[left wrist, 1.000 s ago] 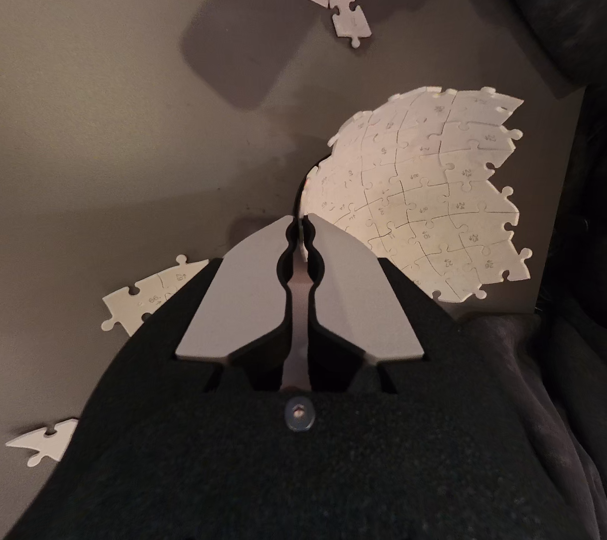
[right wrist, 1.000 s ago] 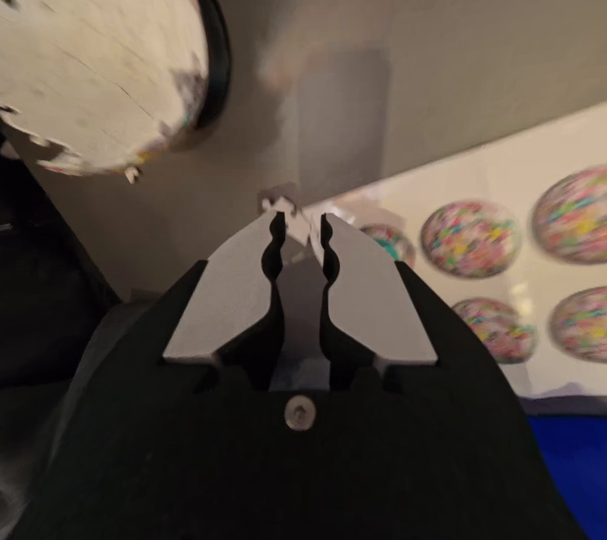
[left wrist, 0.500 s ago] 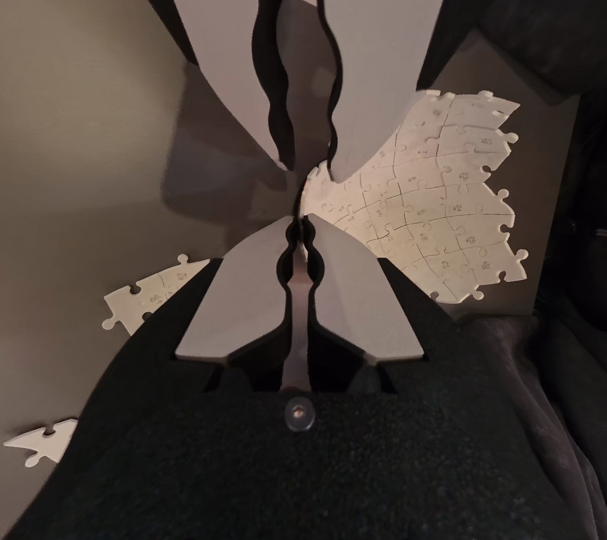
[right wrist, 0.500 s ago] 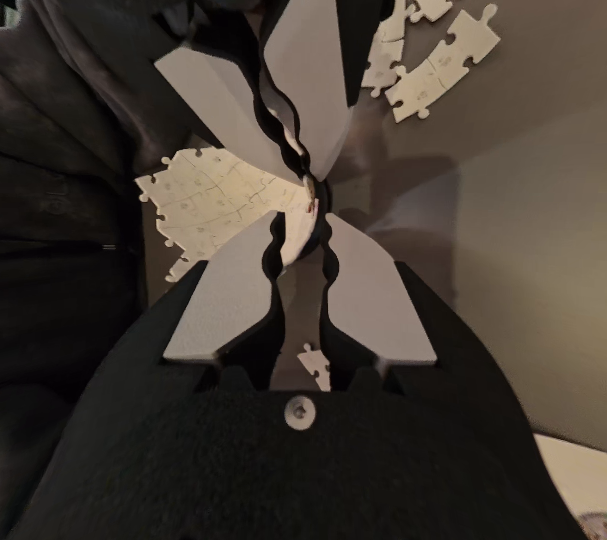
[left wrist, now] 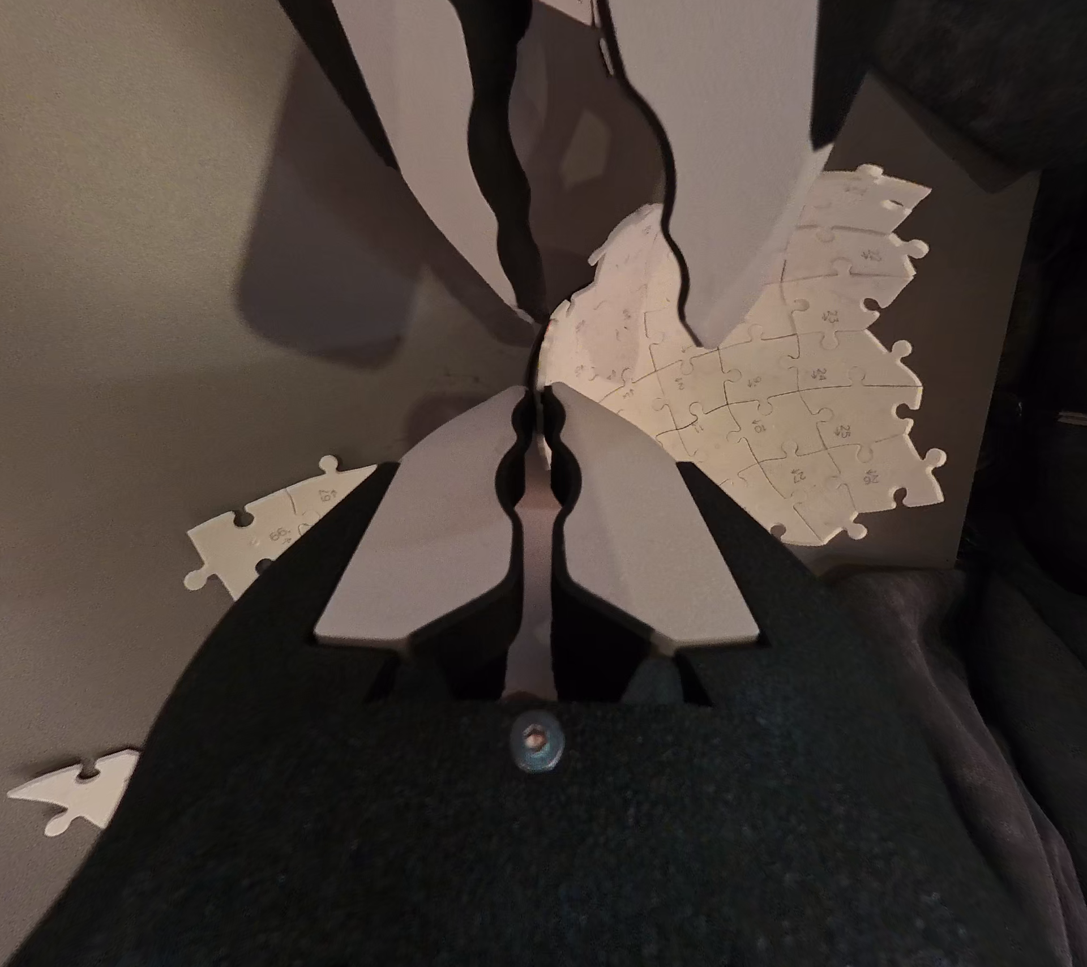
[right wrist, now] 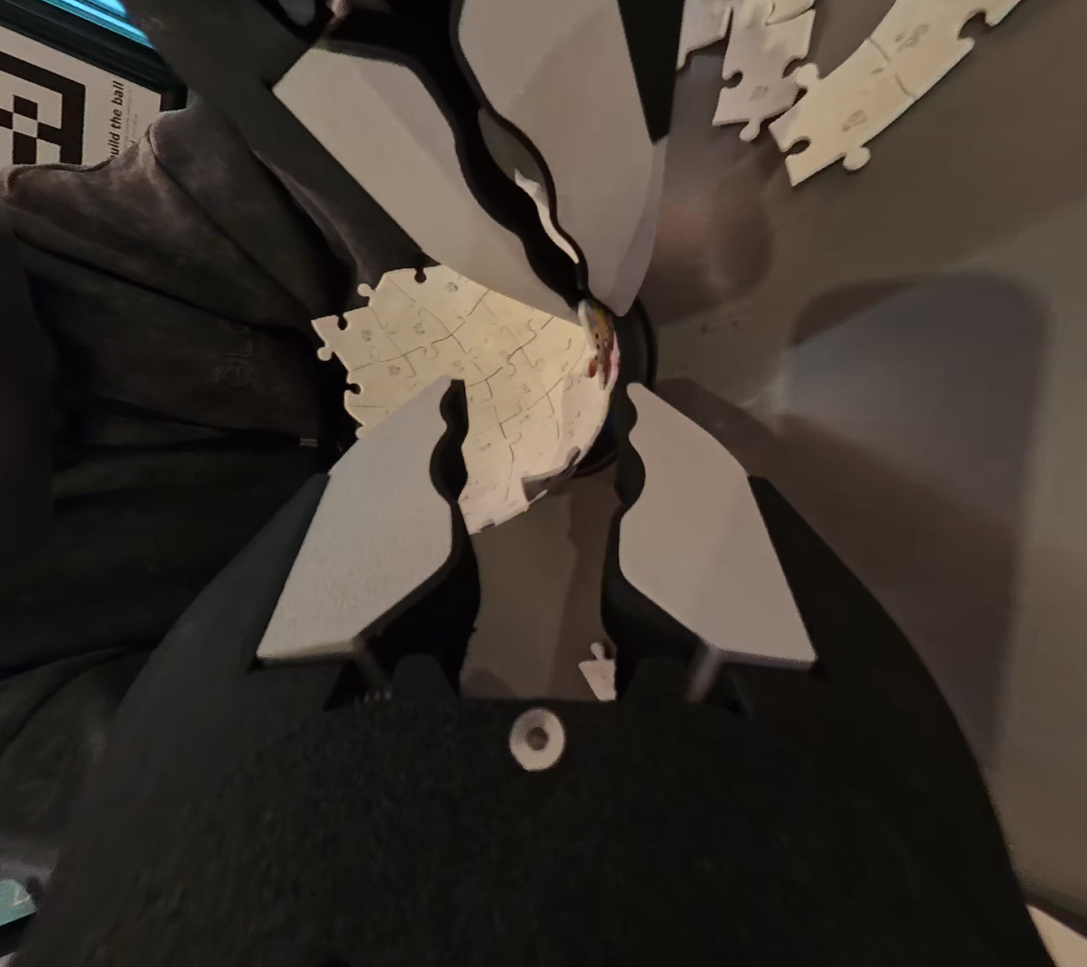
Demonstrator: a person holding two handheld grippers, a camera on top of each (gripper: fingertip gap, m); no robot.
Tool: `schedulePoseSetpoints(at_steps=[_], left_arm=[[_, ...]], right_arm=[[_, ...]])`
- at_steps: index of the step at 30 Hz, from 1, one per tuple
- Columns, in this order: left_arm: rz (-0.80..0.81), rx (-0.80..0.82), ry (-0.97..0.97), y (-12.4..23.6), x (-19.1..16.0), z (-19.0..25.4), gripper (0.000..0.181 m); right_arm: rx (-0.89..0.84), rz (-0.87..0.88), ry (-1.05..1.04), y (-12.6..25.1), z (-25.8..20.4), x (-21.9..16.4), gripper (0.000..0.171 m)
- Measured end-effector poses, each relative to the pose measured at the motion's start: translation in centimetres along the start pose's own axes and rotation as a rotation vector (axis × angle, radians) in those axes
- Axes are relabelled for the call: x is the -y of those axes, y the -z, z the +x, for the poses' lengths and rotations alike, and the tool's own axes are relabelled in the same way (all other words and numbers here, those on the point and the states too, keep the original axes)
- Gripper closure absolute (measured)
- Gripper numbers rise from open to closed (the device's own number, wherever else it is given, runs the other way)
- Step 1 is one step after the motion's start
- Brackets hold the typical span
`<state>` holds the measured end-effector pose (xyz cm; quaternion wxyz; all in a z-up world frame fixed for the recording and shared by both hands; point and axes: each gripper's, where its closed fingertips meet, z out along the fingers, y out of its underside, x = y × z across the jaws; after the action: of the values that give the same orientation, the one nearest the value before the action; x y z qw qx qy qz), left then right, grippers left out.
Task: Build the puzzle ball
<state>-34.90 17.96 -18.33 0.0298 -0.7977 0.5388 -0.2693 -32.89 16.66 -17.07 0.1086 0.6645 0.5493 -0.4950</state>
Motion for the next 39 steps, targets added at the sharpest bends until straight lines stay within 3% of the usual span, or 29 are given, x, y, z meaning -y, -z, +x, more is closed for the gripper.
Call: schedulePoseSetpoints(at_steps=[39], left_arm=[[-0.143, 0.113, 0.012, -0.4, -0.6, 0.5, 0.176]], right_arm=[[0.051, -0.057, 0.044, -1.1, -1.3, -1.0, 0.117]])
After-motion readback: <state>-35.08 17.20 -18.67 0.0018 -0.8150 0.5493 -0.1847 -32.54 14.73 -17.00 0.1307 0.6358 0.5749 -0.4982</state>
